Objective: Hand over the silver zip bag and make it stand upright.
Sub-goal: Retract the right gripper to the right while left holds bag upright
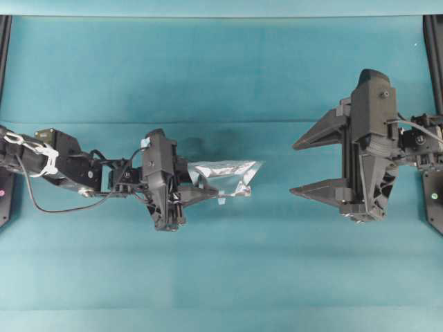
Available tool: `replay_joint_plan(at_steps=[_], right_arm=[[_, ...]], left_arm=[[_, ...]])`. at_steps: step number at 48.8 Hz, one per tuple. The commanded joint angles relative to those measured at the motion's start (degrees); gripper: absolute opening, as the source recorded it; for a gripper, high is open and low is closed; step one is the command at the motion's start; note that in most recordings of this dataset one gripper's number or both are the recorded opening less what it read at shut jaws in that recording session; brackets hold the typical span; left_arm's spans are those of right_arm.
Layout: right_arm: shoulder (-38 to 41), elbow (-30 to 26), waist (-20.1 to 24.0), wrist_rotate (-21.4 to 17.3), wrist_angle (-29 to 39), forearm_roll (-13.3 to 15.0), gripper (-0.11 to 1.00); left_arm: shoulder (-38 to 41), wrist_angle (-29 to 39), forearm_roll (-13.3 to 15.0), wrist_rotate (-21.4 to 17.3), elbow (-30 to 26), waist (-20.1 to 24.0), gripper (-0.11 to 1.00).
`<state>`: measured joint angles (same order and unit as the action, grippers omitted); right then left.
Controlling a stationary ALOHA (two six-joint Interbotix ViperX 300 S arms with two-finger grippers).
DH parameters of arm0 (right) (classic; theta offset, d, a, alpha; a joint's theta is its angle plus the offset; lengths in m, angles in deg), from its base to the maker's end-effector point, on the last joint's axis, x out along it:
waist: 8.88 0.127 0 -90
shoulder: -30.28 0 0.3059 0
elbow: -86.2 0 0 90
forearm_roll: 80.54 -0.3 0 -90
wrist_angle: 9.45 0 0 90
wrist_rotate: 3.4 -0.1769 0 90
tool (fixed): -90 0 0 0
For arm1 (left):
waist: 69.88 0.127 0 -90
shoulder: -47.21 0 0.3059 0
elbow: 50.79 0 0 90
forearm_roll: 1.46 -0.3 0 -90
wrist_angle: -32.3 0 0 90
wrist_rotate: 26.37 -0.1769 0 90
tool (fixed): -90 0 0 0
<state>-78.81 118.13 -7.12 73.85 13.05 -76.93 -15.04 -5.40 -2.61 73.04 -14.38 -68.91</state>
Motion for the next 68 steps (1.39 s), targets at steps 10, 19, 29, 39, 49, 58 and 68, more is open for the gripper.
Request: replay_joint_plan(at_steps=[10,19,29,39,49,58,68], right_arm=[[-1.3,0.0,-0.1,-0.6,-0.4,0.1,0.96],[-1.5,0.2,-0.1,-0.6,-0.6,0.1,0.96],[-1.5,0.4,-0.1,-0.6,-0.6,0.1,0.96],[-1.4,0.4,-0.1,-0.6,-1.1,0.1,0.96],[-1.5,0.5,0.0,-0.6,-1.1,0.1,0.96],[-1.5,0.7,0.0,-0.6,-1.1,0.1,0.96],[-1.4,0.7,0.0,-0.6,-1.1,0.0,0.96]], left_arm=[[-0.1,-0.1,-0.4,-0.1,-0.3,-0.4,0.3],[-0.2,-0.1,-0.4,-0.1,-0.1,-0.4,0.3],[-0.1,-0.1,-0.4,-0.1,-0.1,-0.4,0.3],[-0.1,-0.1,-0.4,-0.1,-0.1,-0.4,0.3],[-0.2,-0.1,-0.4,-0.1,-0.1,-0.4,0.3],[-0.2,-0.1,-0.4,-0.1,-0.1,-0.4,0.3],[-0.2,-0.1,-0.4,-0.1,-0.1,-0.4,0.3]])
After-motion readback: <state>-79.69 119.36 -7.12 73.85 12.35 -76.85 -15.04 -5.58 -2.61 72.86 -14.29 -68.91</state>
